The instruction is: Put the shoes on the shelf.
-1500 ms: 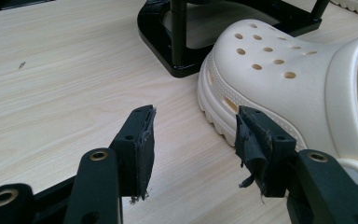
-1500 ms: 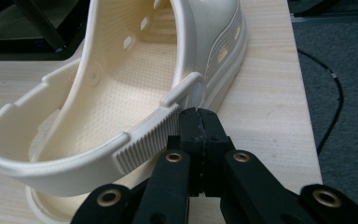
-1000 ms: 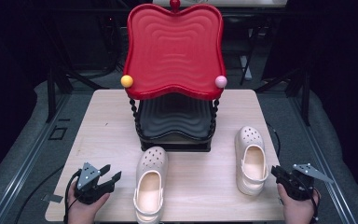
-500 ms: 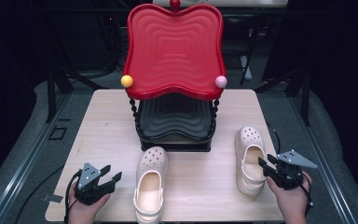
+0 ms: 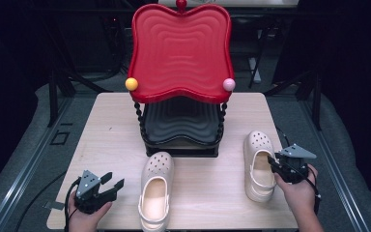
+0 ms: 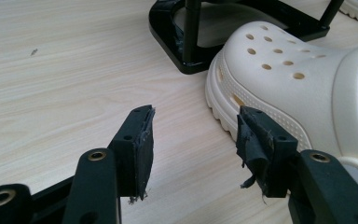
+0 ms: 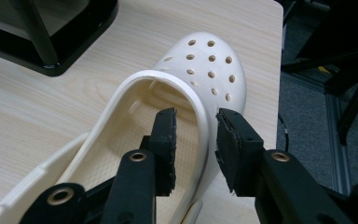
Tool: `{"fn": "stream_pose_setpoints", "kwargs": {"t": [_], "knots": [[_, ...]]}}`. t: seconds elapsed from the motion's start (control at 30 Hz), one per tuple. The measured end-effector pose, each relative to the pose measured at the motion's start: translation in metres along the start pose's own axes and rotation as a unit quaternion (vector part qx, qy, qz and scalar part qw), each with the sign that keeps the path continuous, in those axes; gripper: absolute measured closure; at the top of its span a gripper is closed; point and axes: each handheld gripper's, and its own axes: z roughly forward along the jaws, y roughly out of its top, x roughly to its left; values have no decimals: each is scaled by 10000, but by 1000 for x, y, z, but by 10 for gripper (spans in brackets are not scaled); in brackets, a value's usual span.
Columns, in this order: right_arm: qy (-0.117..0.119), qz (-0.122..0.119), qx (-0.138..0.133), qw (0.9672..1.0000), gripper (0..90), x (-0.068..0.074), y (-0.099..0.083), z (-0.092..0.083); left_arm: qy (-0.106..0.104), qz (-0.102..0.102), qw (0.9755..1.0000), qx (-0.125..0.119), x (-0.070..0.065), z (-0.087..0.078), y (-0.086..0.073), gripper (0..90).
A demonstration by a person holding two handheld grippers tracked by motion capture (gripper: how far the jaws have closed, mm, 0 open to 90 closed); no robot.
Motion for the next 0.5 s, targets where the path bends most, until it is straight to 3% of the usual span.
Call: {"fn": "stream_pose_setpoints", "kwargs": {"t": [0.07,0.23,0.5], "knots": [[-10,21,-22,10000,698,1,1,3,-1,-20,10000,-14,1,0,0,465],[-89,-60,230,9997,760,0,3,14,-26,-27,10000,10,0,1,-1,466],[-183,-203,332,9991,825,0,4,15,-43,5,10000,59,-1,2,0,465]]}}
